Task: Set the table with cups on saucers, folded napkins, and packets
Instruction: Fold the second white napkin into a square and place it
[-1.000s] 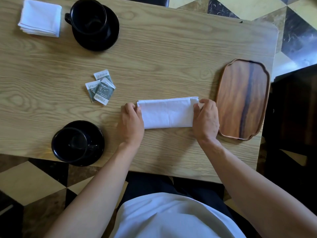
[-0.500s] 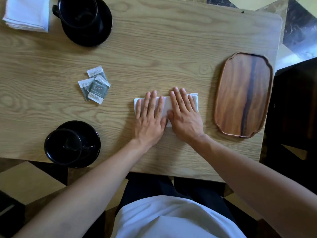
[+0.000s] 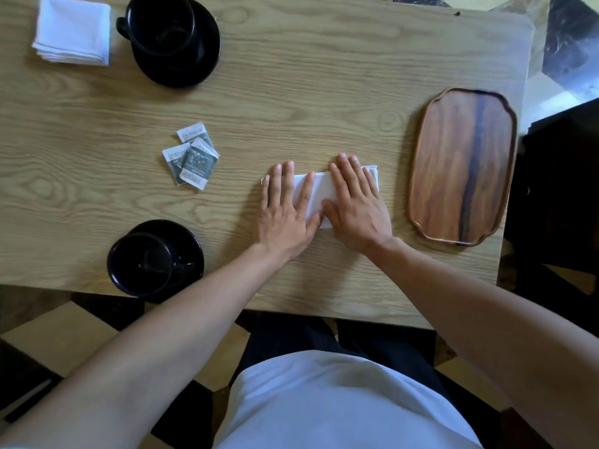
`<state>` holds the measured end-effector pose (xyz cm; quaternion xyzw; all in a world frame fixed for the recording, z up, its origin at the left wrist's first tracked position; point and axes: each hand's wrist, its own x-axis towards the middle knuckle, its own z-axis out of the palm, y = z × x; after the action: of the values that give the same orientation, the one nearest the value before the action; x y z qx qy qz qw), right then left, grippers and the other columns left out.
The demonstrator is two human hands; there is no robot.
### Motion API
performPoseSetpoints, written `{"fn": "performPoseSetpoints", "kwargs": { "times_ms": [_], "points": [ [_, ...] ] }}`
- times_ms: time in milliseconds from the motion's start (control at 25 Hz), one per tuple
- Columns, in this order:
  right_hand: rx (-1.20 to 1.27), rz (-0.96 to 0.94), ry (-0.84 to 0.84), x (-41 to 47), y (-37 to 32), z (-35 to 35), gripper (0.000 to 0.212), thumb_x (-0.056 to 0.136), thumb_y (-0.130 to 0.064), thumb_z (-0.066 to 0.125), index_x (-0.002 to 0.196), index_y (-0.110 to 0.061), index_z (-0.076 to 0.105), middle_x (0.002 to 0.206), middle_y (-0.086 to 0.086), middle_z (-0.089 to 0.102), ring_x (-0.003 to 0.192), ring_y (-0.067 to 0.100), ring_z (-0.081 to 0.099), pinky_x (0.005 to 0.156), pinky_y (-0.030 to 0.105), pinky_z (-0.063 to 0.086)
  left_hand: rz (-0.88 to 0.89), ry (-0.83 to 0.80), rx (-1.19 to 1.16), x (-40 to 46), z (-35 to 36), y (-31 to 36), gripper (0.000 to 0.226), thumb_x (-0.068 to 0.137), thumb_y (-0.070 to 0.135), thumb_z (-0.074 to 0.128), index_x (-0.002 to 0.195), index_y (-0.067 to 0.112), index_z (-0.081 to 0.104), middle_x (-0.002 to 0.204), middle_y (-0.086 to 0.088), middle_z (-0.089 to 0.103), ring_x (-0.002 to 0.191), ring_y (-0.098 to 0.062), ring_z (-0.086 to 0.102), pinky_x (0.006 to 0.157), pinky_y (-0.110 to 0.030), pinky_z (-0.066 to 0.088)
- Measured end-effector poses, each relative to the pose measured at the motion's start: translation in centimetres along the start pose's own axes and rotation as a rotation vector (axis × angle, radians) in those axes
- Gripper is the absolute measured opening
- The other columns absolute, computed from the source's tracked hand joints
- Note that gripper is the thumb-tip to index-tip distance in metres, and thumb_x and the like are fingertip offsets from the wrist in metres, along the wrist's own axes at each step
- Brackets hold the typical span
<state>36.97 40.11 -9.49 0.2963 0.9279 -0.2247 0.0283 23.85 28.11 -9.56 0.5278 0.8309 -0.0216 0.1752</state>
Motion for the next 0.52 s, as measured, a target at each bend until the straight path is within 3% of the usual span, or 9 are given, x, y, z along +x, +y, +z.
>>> {"fn": "performPoseSetpoints", "kwargs": {
  "times_ms": [80,160,200,280,400,520],
  "points": [
    [0.121,0.085,0.206,-0.2,-0.3,-0.9,0.051,0.090,-0.011,0.059,0.140,-0.002,0.055,0.155,0.021,0.041,0.144,0.040,0.037,0.118,0.048,0.031,-0.036,0.037,-0.026,0.7,-1.4,0.2,0.069,0.098,0.047,0.046,0.155,0.011,0.035,0.152,-0.027,0.040,0.138,-0.045,0.039,0.119,-0.058,0.022],
    [0.117,0.389,0.338,-0.4,-0.9,-1.8,0.050,0.083,-0.015,0.061,0.132,-0.008,0.059,0.139,0.018,0.052,0.125,0.038,0.048,0.106,0.045,0.040,-0.077,0.118,-0.047,1.7,-2.8,-0.3,0.052,0.088,0.031,0.060,0.132,0.005,0.058,0.122,-0.021,0.059,0.109,-0.040,0.055,0.099,-0.051,0.042],
    [0.087,0.547,0.315,-0.5,-1.1,-2.2,0.052,0.082,-0.021,0.062,0.133,-0.010,0.057,0.134,0.016,0.053,0.119,0.037,0.049,0.100,0.044,0.040,-0.095,0.139,-0.053,2.1,-3.4,-0.6,0.039,0.083,0.024,0.063,0.118,0.005,0.064,0.112,-0.018,0.060,0.101,-0.038,0.056,0.088,-0.047,0.044],
    [0.026,0.728,0.181,-0.9,-1.3,-2.5,0.054,0.084,-0.035,0.062,0.132,-0.010,0.053,0.124,0.014,0.055,0.112,0.036,0.051,0.092,0.043,0.039,-0.121,0.111,-0.060,2.4,-3.9,-1.2,0.027,0.082,0.019,0.060,0.105,0.006,0.065,0.107,-0.016,0.059,0.099,-0.037,0.054,0.081,-0.046,0.041],
    [0.080,0.779,0.085,-1.8,-1.6,-2.7,0.046,0.088,-0.040,0.061,0.122,-0.010,0.054,0.118,0.013,0.058,0.108,0.035,0.055,0.089,0.044,0.042,-0.128,0.077,-0.061,2.3,-3.8,-1.5,0.026,0.085,0.018,0.056,0.107,0.006,0.063,0.110,-0.014,0.058,0.103,-0.036,0.052,0.082,-0.045,0.041],
    [0.308,0.832,0.066,-2.1,-1.2,-3.0,0.037,0.085,-0.035,0.064,0.113,-0.013,0.055,0.110,0.006,0.063,0.103,0.030,0.058,0.079,0.039,0.046,-0.154,0.080,-0.089,1.8,-3.6,-1.7,0.023,0.088,0.018,0.057,0.107,0.007,0.064,0.111,-0.013,0.057,0.103,-0.035,0.052,0.083,-0.046,0.042]
  ]
}}
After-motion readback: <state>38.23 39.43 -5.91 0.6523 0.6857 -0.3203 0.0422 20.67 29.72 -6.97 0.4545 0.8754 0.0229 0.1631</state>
